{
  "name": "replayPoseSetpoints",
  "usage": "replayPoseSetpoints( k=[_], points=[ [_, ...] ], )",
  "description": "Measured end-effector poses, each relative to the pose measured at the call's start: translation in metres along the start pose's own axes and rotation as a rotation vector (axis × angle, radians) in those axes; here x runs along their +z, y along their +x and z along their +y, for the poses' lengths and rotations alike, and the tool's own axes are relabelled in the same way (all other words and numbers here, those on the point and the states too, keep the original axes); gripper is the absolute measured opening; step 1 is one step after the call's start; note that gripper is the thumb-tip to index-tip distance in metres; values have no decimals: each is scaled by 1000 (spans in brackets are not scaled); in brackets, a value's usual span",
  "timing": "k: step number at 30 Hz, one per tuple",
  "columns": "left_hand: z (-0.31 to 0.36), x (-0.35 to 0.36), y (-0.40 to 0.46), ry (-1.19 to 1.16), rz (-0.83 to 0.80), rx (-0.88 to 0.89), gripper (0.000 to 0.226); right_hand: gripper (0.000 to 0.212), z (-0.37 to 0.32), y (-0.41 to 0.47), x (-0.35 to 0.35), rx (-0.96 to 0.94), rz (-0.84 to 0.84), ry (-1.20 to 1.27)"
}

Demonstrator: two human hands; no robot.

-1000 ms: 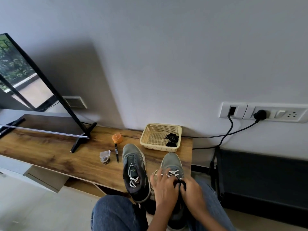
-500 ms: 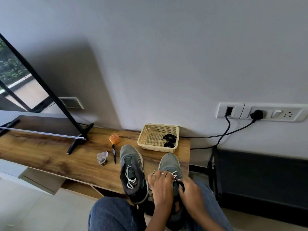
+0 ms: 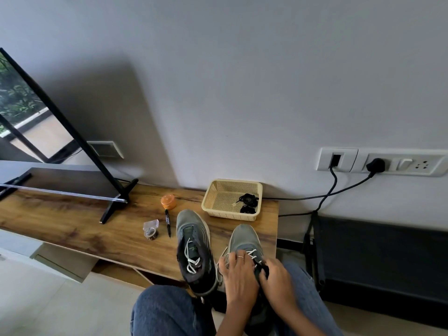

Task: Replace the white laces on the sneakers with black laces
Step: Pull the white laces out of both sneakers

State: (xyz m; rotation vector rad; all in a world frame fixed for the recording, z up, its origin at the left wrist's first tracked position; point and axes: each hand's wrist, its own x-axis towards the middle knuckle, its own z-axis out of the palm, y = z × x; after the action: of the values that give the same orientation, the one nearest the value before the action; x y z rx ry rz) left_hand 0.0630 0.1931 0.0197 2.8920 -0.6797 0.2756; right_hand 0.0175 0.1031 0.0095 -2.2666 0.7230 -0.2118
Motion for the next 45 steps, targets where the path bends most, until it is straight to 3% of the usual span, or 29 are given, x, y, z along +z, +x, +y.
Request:
replayPoseSetpoints(
  k=[4, 10, 12, 15, 18, 27, 32, 35, 38, 41, 43, 45],
  points=[
    [-5, 3, 1, 9, 16, -14, 11, 28, 4, 2, 0, 6, -34, 90],
    [-7, 6, 3, 28, -13, -4, 16, 41, 2, -2, -1, -47, -19, 101],
    [-7, 6, 3, 42, -32, 6, 9, 38, 2, -3, -2, -67, -11, 85],
    [-6, 2, 3, 2, -143, -16, 30, 24, 1, -4, -1, -72, -5, 50],
    [-7, -1, 3, -25, -161, -20, 35, 17, 0, -4, -2, -79, -18, 0],
    [-10, -3, -3, -21, -171, -4, 36, 30, -1, -9, 3, -91, 62, -6],
    [-10, -5, -4, -86, -177, -14, 20, 30, -4, -8, 3, -64, 55, -12],
    [-9, -9, -4, -213, -206, -95, 34, 33, -6, -7, 4, -3, 109, 34],
    [-11, -14, -8, -461, -7, -201, 14, 30, -9, -6, 4, 60, 143, 90],
    [-10, -25, -7, -788, 123, -583, 7, 32, -13, -8, 2, 61, 151, 67],
    [-11, -28, -9, -895, 159, -759, 23, 40, -17, -9, 0, 22, 120, -34],
    [-10, -27, -15, -873, 109, -723, 45, 46, -22, -7, -2, -85, 115, -123]
  ],
)
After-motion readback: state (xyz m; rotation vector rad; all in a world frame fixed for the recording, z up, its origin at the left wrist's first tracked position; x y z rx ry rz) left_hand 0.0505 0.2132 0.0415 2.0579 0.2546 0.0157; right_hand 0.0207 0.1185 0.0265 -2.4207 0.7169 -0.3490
